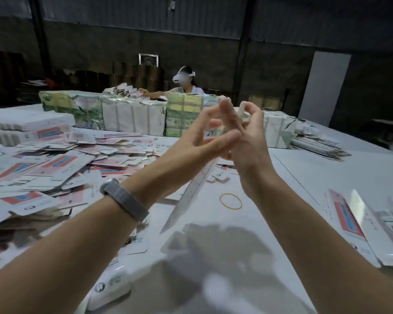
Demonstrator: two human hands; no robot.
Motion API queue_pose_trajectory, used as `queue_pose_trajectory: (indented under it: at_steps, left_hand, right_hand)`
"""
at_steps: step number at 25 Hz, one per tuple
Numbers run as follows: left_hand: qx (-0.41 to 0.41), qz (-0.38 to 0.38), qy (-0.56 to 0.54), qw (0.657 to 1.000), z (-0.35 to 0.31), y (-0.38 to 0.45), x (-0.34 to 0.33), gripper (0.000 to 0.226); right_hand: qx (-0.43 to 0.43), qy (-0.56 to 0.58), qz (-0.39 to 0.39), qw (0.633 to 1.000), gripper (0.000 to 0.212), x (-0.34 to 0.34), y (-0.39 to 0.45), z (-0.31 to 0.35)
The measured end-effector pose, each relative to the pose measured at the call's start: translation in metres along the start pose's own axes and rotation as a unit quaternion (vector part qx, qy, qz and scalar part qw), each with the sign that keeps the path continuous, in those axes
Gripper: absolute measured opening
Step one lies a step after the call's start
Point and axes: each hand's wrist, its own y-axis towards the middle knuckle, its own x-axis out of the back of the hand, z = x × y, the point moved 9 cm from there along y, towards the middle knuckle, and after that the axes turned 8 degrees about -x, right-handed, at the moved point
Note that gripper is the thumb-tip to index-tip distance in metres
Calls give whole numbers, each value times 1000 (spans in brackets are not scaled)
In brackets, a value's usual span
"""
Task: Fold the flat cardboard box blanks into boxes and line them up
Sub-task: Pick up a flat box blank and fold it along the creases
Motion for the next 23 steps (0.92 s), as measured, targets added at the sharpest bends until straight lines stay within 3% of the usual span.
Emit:
queue_pose_trajectory:
  at_steps: [2, 4, 6, 8, 11, 13, 18, 23]
  left_hand:
    - [25, 41, -48, 998, 16, -5, -17, 73]
    - [30, 42, -138, 989, 23, -6, -21, 68]
    - [30, 1, -187, 982, 28, -5, -14, 53]
    - [41, -46, -204, 977, 32, -7, -5, 50]
    - [26, -48, -244, 968, 33, -7, -6, 51]
    - [15, -38, -258, 965, 30, -6, -7, 50]
    - [43, -71, -164, 983, 31, -12, 7, 39]
    - [69, -88, -96, 989, 33, -16, 6, 54]
  right_hand:
    - [-27, 1, -20, 999, 81, 10, 4, -8]
    - [-12, -48, -27, 998, 73, 15, 6, -7]
    - [16, -87, -32, 996, 51, 16, 5, -4]
    - [43, -135, -28, 990, 46, 14, 2, -3]
    - [125, -293, -71, 945, 40, 12, -3, 10]
    - [133, -310, -80, 938, 38, 13, -3, 14]
    - [125, -313, -94, 937, 41, 16, -3, 15]
    - [86, -258, -54, 961, 23, 11, -3, 13]
